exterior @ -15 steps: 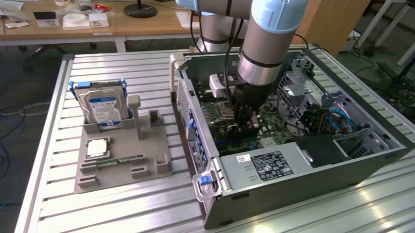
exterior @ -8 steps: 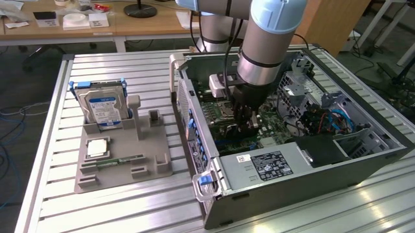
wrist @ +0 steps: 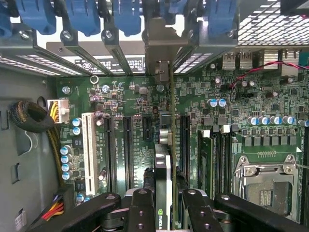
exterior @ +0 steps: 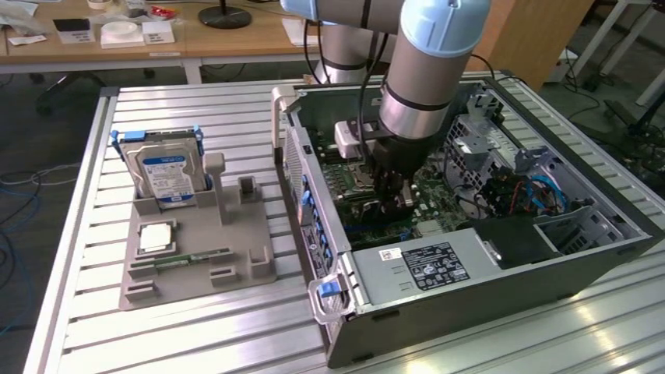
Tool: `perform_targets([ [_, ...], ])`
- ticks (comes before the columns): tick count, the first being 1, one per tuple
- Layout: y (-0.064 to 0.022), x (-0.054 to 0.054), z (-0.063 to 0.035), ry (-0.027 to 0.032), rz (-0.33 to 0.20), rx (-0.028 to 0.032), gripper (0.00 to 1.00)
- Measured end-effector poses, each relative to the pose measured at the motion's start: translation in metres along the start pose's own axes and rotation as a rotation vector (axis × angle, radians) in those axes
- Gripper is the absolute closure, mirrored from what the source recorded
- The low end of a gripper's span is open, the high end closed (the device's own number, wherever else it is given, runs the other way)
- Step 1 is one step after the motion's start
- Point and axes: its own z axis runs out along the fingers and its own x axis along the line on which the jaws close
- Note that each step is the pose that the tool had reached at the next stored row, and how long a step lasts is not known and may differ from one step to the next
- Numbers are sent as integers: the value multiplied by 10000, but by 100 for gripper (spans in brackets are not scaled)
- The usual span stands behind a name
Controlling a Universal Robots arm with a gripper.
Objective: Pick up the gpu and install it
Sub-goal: 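Insert the gpu into the slot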
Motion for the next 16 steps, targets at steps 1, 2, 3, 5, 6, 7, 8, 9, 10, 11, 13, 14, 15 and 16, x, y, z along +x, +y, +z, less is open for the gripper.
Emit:
perform_targets([
  [1, 2, 0, 6, 0, 1, 1, 73],
  [2, 4, 1, 13, 1, 1, -1, 73],
  [3, 5, 1, 20, -5, 0, -2, 73],
  [5, 6, 0, 22, -6, 1, 0, 73],
  [6, 6, 0, 22, -5, 1, 0, 73],
  [7, 6, 1, 22, -4, 1, 0, 73],
  [8, 6, 1, 22, -4, 1, 0, 73],
  [9, 6, 1, 22, -4, 1, 0, 73],
  [10, 6, 1, 22, -4, 1, 0, 73],
  [11, 6, 1, 22, -4, 1, 0, 73],
  [13, 6, 0, 22, -4, 1, 0, 73],
  [14, 6, 0, 22, -5, 2, 0, 73],
  [15, 7, 0, 24, -10, 3, -1, 73],
  [16, 6, 0, 23, -8, 3, 0, 73],
])
